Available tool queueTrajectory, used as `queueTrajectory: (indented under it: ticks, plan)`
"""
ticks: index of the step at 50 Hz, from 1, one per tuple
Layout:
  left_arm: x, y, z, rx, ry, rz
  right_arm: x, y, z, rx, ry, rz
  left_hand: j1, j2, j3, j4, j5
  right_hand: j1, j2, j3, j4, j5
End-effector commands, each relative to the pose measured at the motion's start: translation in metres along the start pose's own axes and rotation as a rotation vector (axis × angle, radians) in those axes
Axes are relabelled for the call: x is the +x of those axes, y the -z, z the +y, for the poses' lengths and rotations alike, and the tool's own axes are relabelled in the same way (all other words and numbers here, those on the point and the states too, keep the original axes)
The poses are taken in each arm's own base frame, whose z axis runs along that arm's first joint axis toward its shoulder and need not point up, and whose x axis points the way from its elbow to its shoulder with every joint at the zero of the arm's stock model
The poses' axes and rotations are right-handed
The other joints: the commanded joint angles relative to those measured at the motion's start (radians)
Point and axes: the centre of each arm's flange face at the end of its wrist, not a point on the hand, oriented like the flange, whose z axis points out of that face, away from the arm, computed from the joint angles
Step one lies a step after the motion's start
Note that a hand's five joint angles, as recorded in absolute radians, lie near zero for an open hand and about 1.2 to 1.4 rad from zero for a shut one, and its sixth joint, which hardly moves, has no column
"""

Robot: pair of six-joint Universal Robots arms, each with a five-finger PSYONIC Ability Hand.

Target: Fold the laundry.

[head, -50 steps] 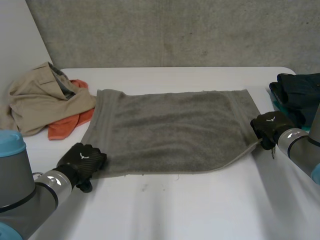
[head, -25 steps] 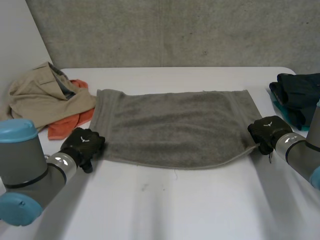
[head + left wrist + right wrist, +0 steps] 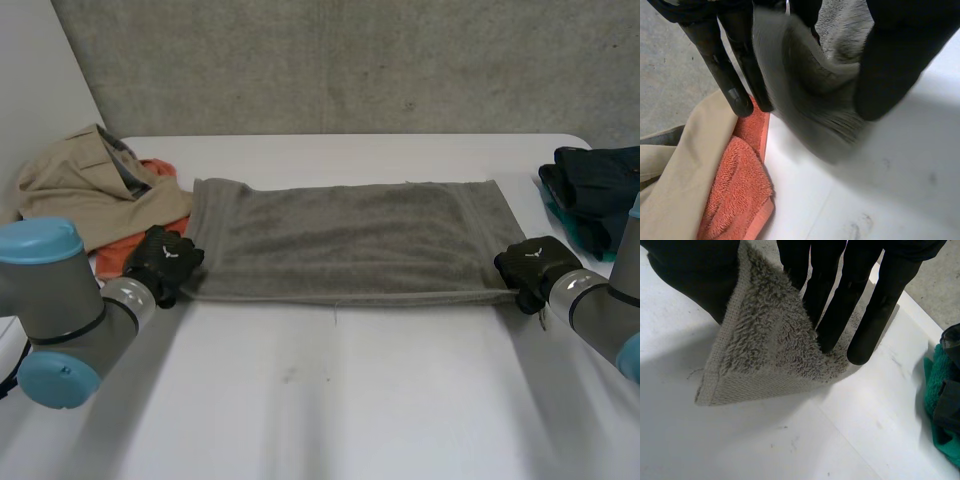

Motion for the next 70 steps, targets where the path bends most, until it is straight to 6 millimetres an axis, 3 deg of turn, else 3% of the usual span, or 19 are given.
queueTrajectory:
  ticks: [1,4,12,20,22,25,28,32,36,39,45,49,53,58,60,63,65,68,70]
  plan:
    - [0.002,0.005,-0.004,0.003,0.013,0.007,0.005,0.003,-0.003,-0.002,0.001,0.014,0.513,0.500,0.503,0.500,0.506,0.270,0.214,0.205,0.196,0.222]
    - [-0.006,0.022,-0.017,0.019,0.029,-0.006,0.005,0.006,-0.003,-0.014,0.004,0.011,0.513,0.500,0.503,0.500,0.506,0.270,0.214,0.205,0.196,0.222]
    - [-0.014,0.089,-0.035,-0.016,0.194,0.028,0.008,0.071,-0.025,-0.100,0.124,-0.052,0.513,0.500,0.503,0.500,0.506,0.270,0.214,0.205,0.196,0.222]
    - [0.013,0.170,-0.017,-0.356,0.277,0.299,-0.014,0.134,0.007,-0.364,0.323,-0.233,0.513,0.500,0.503,0.500,0.506,0.270,0.214,0.205,0.196,0.222]
    - [0.020,0.184,-0.015,-0.408,0.257,0.379,-0.011,0.137,0.015,-0.399,0.357,-0.245,0.513,0.500,0.503,0.500,0.506,0.270,0.214,0.205,0.196,0.222]
    - [0.021,0.185,-0.016,-0.389,0.226,0.393,-0.005,0.134,0.019,-0.399,0.391,-0.232,0.513,0.500,0.503,0.500,0.506,0.270,0.214,0.205,0.196,0.222]
    - [0.013,0.175,-0.020,-0.332,0.203,0.345,0.000,0.125,0.017,-0.362,0.391,-0.175,0.513,0.500,0.503,0.500,0.506,0.270,0.214,0.205,0.196,0.222]
    - [-0.007,0.147,-0.032,-0.201,0.170,0.216,0.011,0.103,0.013,-0.294,0.411,-0.081,0.513,0.500,0.503,0.500,0.506,0.270,0.214,0.205,0.196,0.222]
    - [-0.021,0.108,-0.039,-0.097,0.165,0.124,0.026,0.077,0.008,-0.228,0.412,0.012,0.513,0.500,0.503,0.500,0.506,0.270,0.214,0.205,0.196,0.222]
    - [-0.020,0.078,-0.052,-0.020,0.190,0.112,0.033,0.061,0.006,-0.197,0.397,0.053,0.513,0.500,0.503,0.500,0.506,0.270,0.214,0.205,0.196,0.222]
    - [-0.015,0.016,-0.057,0.016,0.229,0.107,0.039,0.014,-0.013,-0.073,0.373,0.119,0.513,0.500,0.503,0.500,0.506,0.270,0.214,0.205,0.196,0.222]
    - [-0.010,-0.011,-0.063,0.031,0.211,0.068,0.042,-0.014,-0.020,-0.028,0.378,0.147,0.513,0.500,0.503,0.500,0.506,0.270,0.214,0.205,0.196,0.222]
    - [-0.015,-0.035,-0.064,0.022,0.197,-0.026,0.041,-0.041,-0.023,0.001,0.387,0.154,0.513,0.500,0.503,0.500,0.506,0.270,0.214,0.205,0.196,0.222]
    - [-0.018,-0.049,-0.066,0.016,0.190,-0.091,0.039,-0.065,-0.028,0.043,0.399,0.172,0.513,0.500,0.503,0.500,0.506,0.270,0.214,0.205,0.196,0.222]
    - [-0.015,-0.051,-0.067,0.022,0.188,-0.087,0.040,-0.073,-0.027,0.057,0.400,0.189,0.513,0.500,0.503,0.500,0.506,0.023,-0.032,-0.041,-0.050,-0.025]
    - [-0.010,-0.052,-0.074,0.044,0.181,-0.086,0.042,-0.080,-0.033,0.103,0.396,0.240,0.021,0.009,0.011,0.009,0.014,-0.669,-0.724,-0.733,-0.742,-0.717]
    - [-0.008,-0.051,-0.079,0.061,0.176,-0.094,0.046,-0.082,-0.038,0.137,0.381,0.281,-0.153,-0.165,-0.163,-0.165,-0.160,-0.823,-0.879,-0.888,-0.897,-0.872]
    - [-0.003,-0.047,-0.085,0.072,0.172,-0.100,0.056,-0.083,-0.045,0.186,0.315,0.337,-0.707,-0.720,-0.717,-0.720,-0.714,-0.952,-1.007,-1.016,-1.025,-1.000]
    - [0.001,-0.045,-0.088,0.074,0.169,-0.095,0.058,-0.078,-0.048,0.197,0.281,0.337,-0.709,-0.722,-0.719,-0.722,-0.716,-0.952,-1.007,-1.016,-1.025,-1.000]
